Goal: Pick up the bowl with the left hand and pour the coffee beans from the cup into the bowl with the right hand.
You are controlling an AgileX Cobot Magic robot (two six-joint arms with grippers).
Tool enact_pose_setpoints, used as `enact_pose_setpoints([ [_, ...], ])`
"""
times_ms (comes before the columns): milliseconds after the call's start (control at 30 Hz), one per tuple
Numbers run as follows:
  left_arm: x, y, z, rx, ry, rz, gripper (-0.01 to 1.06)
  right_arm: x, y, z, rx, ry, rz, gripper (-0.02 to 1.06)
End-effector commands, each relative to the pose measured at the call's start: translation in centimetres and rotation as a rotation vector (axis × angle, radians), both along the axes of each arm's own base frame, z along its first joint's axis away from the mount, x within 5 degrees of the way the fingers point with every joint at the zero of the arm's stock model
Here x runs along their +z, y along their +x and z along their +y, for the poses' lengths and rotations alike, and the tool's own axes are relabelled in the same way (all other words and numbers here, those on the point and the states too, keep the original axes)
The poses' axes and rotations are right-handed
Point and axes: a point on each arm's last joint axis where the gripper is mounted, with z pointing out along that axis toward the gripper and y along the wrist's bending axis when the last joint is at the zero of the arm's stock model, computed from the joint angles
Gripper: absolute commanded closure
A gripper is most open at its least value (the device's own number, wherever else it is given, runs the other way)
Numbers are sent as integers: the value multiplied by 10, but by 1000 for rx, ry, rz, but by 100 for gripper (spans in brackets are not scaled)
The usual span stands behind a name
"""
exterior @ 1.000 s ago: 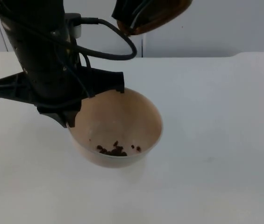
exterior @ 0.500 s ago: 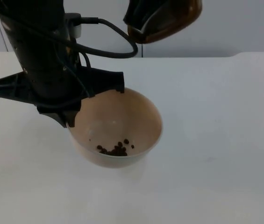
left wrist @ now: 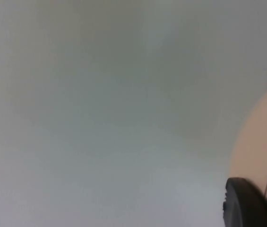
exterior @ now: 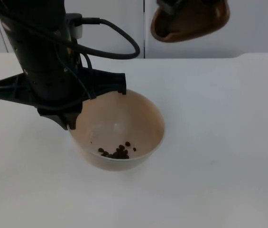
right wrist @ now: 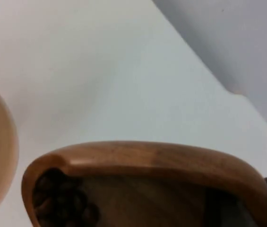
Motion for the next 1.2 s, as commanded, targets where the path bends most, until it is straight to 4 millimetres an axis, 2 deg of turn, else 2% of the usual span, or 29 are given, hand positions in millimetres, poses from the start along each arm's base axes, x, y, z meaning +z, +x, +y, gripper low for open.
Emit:
enact_pose_setpoints([
  [0,1,0,-2,7,-13,0,105,7,4,-10,7,71,44,105],
  [200,1,1,-3,1,-13,-9,105,4,20,-29,-8,171,154,105],
  [433,1,0,-2,1,-5,-5,105,0,35,-41,0,317,261,105],
  [967,2,2,-1,-100,40,-24,105,-1,56,-72,-48,418,313,105],
  [1100,2,7,3,-84,23,-41,105,-11,58,-76,-60,411,319,105],
  [1133,2,10,7,-72,14,-44,105,-23,59,-78,-72,413,336,105],
  [1167,2,12,9,-67,-4,-36,105,-25,58,-77,-72,419,340,105],
])
